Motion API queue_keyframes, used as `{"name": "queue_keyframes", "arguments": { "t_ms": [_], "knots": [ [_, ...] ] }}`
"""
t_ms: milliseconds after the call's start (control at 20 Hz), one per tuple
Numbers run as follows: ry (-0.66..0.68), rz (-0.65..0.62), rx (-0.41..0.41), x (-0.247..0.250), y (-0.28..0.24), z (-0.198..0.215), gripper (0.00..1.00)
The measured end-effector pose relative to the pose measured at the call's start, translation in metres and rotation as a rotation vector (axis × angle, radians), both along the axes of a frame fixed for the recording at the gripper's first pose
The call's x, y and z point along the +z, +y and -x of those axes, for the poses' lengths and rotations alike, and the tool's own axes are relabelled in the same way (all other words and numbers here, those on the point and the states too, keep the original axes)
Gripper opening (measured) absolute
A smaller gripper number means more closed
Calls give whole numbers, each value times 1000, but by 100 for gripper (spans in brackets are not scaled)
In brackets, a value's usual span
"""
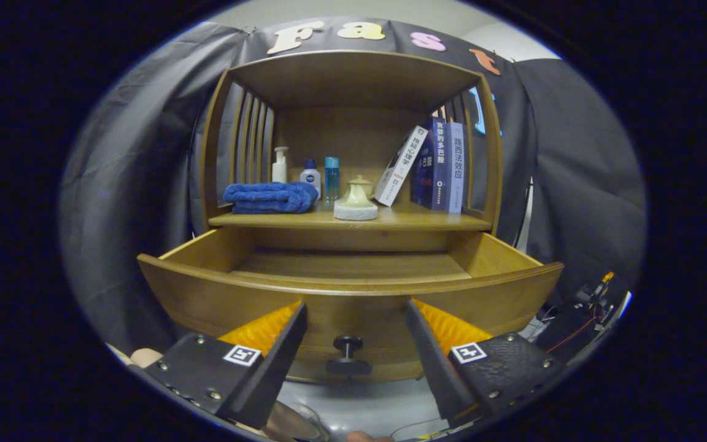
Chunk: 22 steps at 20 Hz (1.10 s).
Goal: Pull open the drawer, take out the items inside it, and place them on the countertop above the cabinet.
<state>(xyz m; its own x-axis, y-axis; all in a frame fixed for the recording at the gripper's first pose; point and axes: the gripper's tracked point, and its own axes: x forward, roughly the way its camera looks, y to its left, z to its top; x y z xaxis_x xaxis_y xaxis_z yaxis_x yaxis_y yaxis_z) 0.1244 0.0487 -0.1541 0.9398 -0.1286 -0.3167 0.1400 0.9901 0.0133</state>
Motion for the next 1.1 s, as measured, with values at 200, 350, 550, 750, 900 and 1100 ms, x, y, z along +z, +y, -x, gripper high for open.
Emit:
{"name": "queue_keyframes", "arguments": {
  "t_ms": [200,350,550,750,900,1100],
  "knots": [
    [-5,-5,13,1,-3,-5,98],
    [-22,-7,24,6,-6,-11,98],
    [-15,-6,29,3,-8,-25,98],
    [-25,-2,27,4,-8,-33,98],
    [-30,-5,33,3,-10,-41,98],
    [-36,-5,36,1,-12,-56,98]
  ]
}}
